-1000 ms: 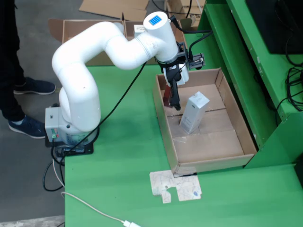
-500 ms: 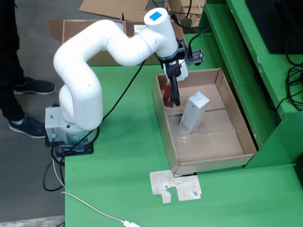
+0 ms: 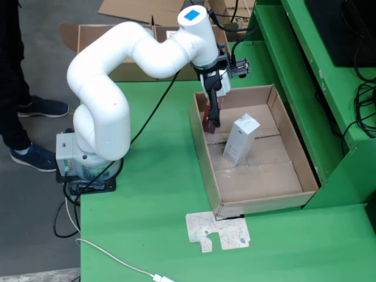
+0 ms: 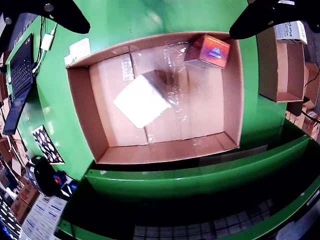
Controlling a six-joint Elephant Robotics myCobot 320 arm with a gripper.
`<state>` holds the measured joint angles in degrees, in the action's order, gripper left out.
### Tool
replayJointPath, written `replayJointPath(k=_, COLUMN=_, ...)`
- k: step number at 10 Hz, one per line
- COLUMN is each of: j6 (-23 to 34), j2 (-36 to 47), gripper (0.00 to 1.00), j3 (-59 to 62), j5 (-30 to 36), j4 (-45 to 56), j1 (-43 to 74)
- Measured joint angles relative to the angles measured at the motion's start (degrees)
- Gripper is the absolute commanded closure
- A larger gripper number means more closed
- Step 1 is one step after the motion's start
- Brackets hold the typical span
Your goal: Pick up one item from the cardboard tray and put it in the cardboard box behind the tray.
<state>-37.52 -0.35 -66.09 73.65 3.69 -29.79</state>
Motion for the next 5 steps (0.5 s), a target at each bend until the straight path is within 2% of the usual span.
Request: replayJointPath(k=5, j6=-4.14, j2=-3.95, gripper=0.00, j3=4.40, j5=0.17, j4=3.25, j1=-3.52)
